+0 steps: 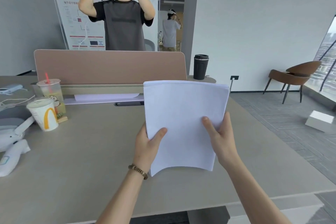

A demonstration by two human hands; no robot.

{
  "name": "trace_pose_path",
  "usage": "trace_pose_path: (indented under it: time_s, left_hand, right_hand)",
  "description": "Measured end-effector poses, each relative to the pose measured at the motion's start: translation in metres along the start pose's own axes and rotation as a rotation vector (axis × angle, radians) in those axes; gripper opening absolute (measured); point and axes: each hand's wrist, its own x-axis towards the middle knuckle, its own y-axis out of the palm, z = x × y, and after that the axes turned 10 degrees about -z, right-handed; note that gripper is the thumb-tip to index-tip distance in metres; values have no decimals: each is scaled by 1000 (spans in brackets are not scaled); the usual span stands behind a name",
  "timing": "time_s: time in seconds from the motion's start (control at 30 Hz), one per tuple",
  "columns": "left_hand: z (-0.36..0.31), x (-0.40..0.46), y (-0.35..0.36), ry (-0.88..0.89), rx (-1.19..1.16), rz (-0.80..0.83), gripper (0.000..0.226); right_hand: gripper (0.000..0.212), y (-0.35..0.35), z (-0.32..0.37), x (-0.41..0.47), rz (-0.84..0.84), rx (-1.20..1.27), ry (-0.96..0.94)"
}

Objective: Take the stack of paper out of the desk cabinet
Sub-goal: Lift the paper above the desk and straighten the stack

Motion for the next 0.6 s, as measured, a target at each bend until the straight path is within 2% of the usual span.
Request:
trace_pose_path:
  time_s: [0.07, 0.17, 0.27, 0.43, 0.6]
  left_hand:
    - [8, -3, -2, -53, -10, 26, 27]
    - [34, -15, -9, -155, 78, 73, 32]
    - [45, -16, -14, -208, 162, 116, 23]
    - [48, -17, -18, -211, 242, 132, 17]
    - [50, -13, -15, -165, 337, 135, 10]
  right_hand:
    - [22, -2, -9, -2, 24, 34, 15]
    - [31, -6, -34, -17, 62, 42, 57]
    - [35, -8, -53, -26, 71, 21, 69]
    - [42, -11, -70, -32, 100, 0, 89]
    - [37, -12, -73, -28, 109, -13, 114]
